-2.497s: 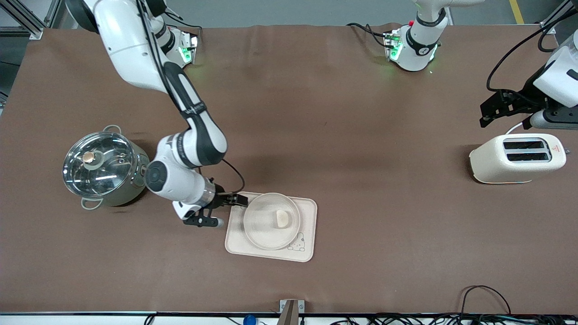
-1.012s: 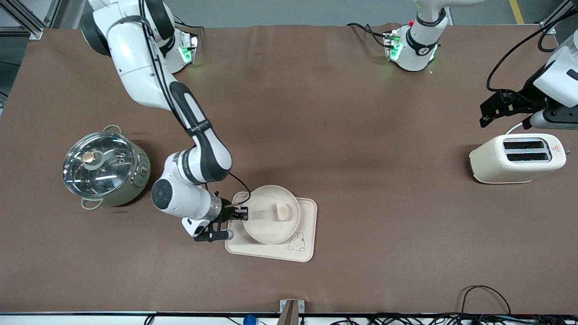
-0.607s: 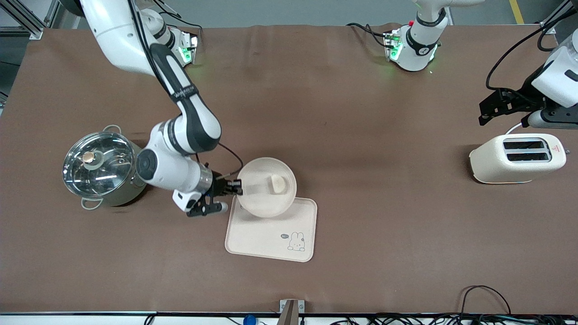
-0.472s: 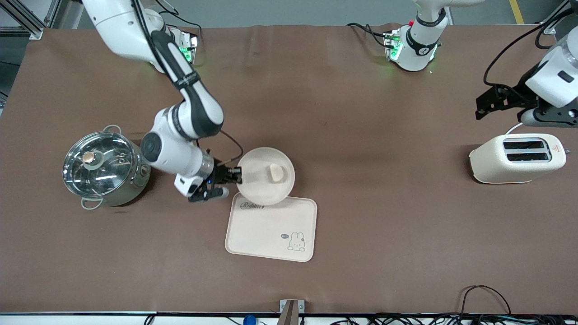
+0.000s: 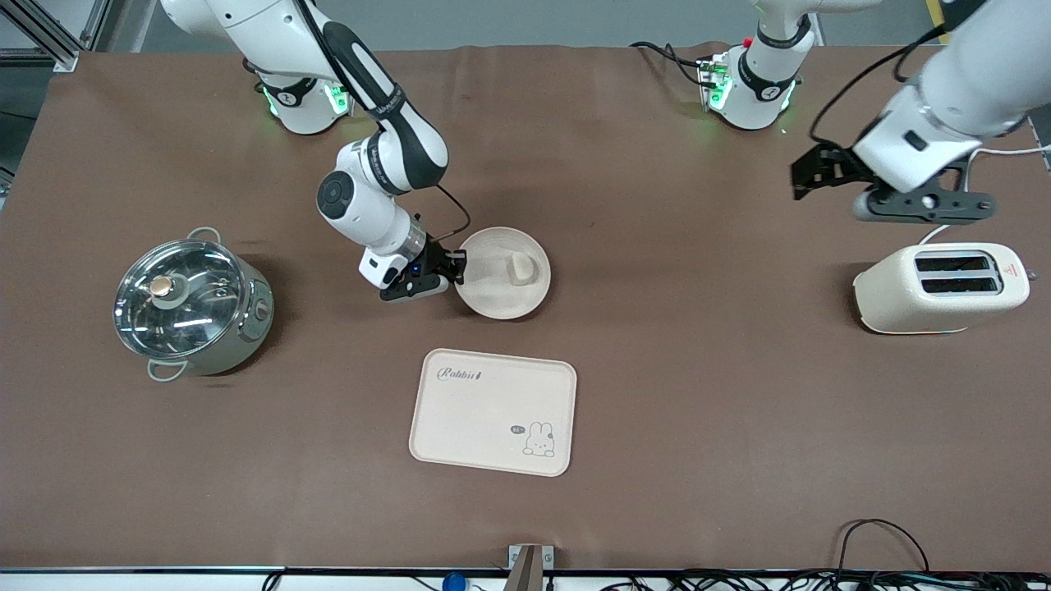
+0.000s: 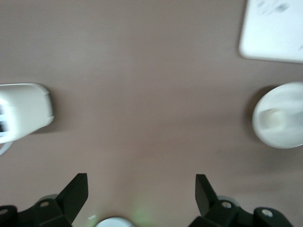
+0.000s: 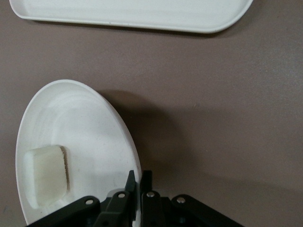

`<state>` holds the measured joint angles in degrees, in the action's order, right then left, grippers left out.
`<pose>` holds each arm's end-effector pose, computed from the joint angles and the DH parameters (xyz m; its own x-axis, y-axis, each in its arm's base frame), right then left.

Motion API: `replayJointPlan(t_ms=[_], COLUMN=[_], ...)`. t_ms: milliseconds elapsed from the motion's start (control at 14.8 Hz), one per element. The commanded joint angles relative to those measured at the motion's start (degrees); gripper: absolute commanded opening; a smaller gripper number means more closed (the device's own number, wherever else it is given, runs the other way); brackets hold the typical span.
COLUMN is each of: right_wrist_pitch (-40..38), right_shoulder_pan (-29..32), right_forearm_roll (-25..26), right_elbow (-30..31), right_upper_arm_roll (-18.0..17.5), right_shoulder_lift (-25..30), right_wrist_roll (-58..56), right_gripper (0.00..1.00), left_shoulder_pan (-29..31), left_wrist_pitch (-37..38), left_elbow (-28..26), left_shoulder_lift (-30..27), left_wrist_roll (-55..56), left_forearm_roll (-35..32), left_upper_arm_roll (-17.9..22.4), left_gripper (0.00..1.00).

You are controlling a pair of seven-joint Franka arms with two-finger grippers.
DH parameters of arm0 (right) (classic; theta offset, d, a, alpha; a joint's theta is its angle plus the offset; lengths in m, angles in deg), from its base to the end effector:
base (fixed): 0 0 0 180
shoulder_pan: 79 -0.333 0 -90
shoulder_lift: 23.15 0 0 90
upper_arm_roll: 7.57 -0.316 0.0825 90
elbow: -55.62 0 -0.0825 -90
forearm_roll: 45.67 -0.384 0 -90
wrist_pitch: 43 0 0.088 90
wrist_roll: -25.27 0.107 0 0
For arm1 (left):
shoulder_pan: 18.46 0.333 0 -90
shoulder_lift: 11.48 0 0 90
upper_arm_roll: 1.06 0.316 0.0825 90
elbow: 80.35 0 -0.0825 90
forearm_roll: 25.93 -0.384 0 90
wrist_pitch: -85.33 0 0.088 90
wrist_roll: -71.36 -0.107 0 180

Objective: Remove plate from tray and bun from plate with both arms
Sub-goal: 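Grasp the bun with the left gripper while the right gripper holds the plate, then release the plate on the table while the left gripper holds the bun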

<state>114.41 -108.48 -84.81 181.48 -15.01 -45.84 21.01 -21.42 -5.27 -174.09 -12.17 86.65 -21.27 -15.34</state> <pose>0.4664 0.3192 0.2119 0.9958 0.0790 0.0466 0.0907 -0.9259 -0.3668 0.5225 -0.1720 0.6014 0.9975 -0.0333 -0.0622 -0.0293 -0.9975 0.0640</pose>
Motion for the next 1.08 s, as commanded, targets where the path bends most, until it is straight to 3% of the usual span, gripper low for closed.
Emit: replayJointPlan(t_ms=[0,67,135,202,540,742,877,1012], right_wrist_pitch=[0.4,0.4,0.4,0.4,-2.1,-12.6,-18.5,-31.0], right_shoulder_pan=[0.6,1.1,1.1,0.8,2.7,5.7,6.4,6.5], right_forearm_roll=[-2.3,-2.3,-2.3,-2.3,-2.3,-1.0,7.3,17.8], right_elbow=[0.3,0.1,-0.3,-0.8,-5.3,-8.3,-10.2,-17.5], right_upper_arm_roll=[-0.2,-0.2,-0.1,-0.1,0.0,1.2,6.9,12.0], right_shoulder_lift=[0.2,0.1,0.1,0.1,0.9,3.5,6.2,6.9], right_wrist_roll=[-1.5,-1.5,-1.5,-0.9,7.1,7.7,7.0,7.4], right_gripper=[0.36,0.69,0.91,1.00,1.00,1.00,1.00,1.00], left_shoulder_pan=[0.1,-0.2,-0.3,-0.7,-12.7,-18.4,-21.5,-22.2], left_wrist_pitch=[-15.1,-19.1,-22.7,-27.7,-37.5,-37.8,-40.0,-43.1], left_elbow=[-8.7,-9.1,-8.7,-8.4,-1.6,5.5,7.0,6.7], left_shoulder_lift=[0.7,3.6,7.1,10.7,27.9,36.8,40.1,42.3], left_wrist_roll=[9.0,13.9,19.6,25.3,50.3,61.1,63.9,65.8], left_forearm_roll=[2.4,2.3,1.5,-0.1,-16.7,-23.0,-26.2,-28.1], left_upper_arm_roll=[-5.6,-8.0,-10.6,-12.8,-13.4,-13.3,-12.9,-12.8], left_gripper=[1.00,1.00,1.00,1.00,1.00,1.00,1.00,1.00])
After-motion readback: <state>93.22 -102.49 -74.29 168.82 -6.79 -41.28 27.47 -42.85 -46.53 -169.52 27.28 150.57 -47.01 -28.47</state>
